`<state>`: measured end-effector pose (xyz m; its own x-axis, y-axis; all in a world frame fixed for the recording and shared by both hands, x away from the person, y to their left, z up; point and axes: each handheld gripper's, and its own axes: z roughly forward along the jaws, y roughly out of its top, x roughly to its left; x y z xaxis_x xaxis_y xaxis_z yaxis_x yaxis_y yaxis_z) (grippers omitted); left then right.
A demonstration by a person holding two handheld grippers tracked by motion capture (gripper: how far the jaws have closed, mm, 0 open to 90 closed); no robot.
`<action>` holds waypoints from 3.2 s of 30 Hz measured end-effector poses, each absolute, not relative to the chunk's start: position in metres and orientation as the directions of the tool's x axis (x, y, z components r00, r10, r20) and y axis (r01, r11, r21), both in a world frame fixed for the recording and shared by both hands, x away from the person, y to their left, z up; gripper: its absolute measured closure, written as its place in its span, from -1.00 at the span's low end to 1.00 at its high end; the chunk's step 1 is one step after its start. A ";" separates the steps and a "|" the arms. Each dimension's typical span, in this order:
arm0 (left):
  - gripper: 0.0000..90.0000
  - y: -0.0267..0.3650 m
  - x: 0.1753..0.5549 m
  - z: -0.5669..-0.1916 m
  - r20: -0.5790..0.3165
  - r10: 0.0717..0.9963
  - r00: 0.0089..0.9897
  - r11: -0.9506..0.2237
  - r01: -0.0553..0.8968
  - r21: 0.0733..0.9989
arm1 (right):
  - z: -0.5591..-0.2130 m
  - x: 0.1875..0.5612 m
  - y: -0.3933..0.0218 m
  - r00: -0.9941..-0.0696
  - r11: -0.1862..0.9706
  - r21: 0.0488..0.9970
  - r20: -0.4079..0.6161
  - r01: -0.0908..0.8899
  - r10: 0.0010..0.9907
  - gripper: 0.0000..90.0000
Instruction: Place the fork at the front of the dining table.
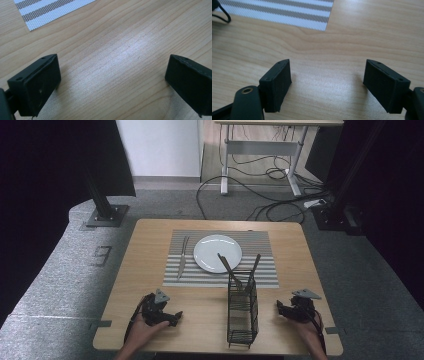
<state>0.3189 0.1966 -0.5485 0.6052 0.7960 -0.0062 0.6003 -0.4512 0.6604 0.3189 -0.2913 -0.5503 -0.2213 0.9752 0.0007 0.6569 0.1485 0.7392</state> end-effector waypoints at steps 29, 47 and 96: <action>-1.00 0.196 0.320 -0.549 -0.006 0.790 0.613 -0.458 0.596 0.660 | -0.459 0.308 -0.262 -0.381 0.107 0.891 0.078 0.441 0.921 -0.10; -1.00 0.196 0.321 -0.549 -0.007 0.788 0.615 -0.458 0.595 0.660 | -0.443 0.334 -0.228 -0.418 0.130 0.896 0.067 0.424 0.906 -0.03; -1.00 0.196 0.321 -0.549 -0.007 0.788 0.616 -0.459 0.595 0.660 | -0.452 0.345 -0.195 -0.472 0.151 0.886 0.083 0.438 0.878 0.78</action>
<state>0.3213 0.1958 -0.5486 0.6157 0.7880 -0.0071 0.5946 -0.4586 0.6604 0.3450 -0.1952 -0.4517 -0.4716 0.8778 0.0835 0.4379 0.1510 0.8862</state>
